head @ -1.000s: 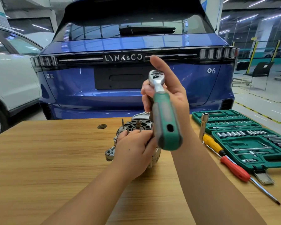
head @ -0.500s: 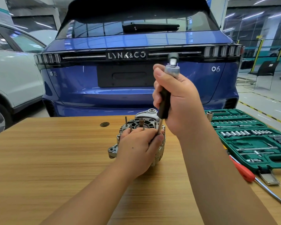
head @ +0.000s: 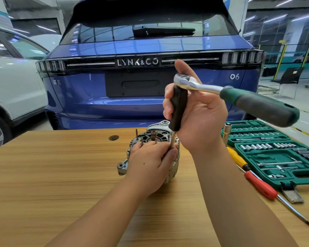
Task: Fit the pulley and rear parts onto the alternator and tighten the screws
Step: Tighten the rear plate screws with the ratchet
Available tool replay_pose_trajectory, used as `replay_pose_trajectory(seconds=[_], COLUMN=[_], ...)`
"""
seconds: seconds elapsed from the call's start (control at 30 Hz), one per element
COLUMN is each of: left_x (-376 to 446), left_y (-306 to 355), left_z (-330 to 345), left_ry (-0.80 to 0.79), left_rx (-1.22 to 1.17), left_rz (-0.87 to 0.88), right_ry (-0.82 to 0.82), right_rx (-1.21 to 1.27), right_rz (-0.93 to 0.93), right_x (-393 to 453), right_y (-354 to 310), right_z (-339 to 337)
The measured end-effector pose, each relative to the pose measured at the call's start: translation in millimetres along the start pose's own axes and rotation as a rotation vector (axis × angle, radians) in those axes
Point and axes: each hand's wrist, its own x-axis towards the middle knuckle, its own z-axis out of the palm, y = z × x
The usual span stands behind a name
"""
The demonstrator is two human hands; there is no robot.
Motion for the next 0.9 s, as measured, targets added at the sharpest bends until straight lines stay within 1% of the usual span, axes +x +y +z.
replay_pose_trajectory(seconds=[0.07,0.17,0.2,0.3,0.37,0.4,0.5,0.6,0.67,0.8,0.87,0.9], left_x=[-0.1,0.1,0.1,-0.7,-1.6,-1.6,-1.3,-0.9,-0.8,-1.7,-2.2,-2.1], left_y=[0.4,1.2,1.3,1.2,0.8,0.8,1.3,0.4,0.6,2.6,1.6,0.9], left_z=[-0.5,-1.1,-1.0,-0.6,-0.2,-0.1,-0.1,-1.3,-2.5,-2.4,-1.8,-1.5], left_ry=[0.004,0.003,0.001,0.003,0.001,0.002,0.002,0.0,-0.012,0.012,0.03,0.031], left_rx=[-0.007,-0.008,-0.005,0.008,0.012,0.012,0.011,-0.012,-0.023,-0.031,-0.034,-0.038], left_rz=[0.004,0.007,0.008,0.017,0.018,0.017,0.01,0.005,-0.004,-0.005,0.0,0.001], right_ry=[-0.02,-0.003,0.033,0.226,0.309,0.3,0.123,-0.013,-0.025,-0.015,-0.02,-0.031], right_rx=[0.073,0.074,0.035,-0.299,-0.361,-0.343,-0.188,-0.07,-0.089,-0.249,-0.229,-0.168], right_rz=[0.061,0.124,0.14,0.046,0.033,0.046,0.103,0.069,-0.005,-0.137,-0.114,-0.071], right_x=[-0.2,2.4,3.2,3.0,3.3,3.4,1.1,-0.7,0.5,1.2,0.4,0.4], right_y=[-1.6,-2.7,-3.2,-5.2,-5.1,-4.7,-3.3,1.2,5.4,14.2,13.6,11.2], right_z=[-3.9,1.1,4.1,6.7,6.5,5.8,3.4,0.3,0.7,6.2,7.1,6.5])
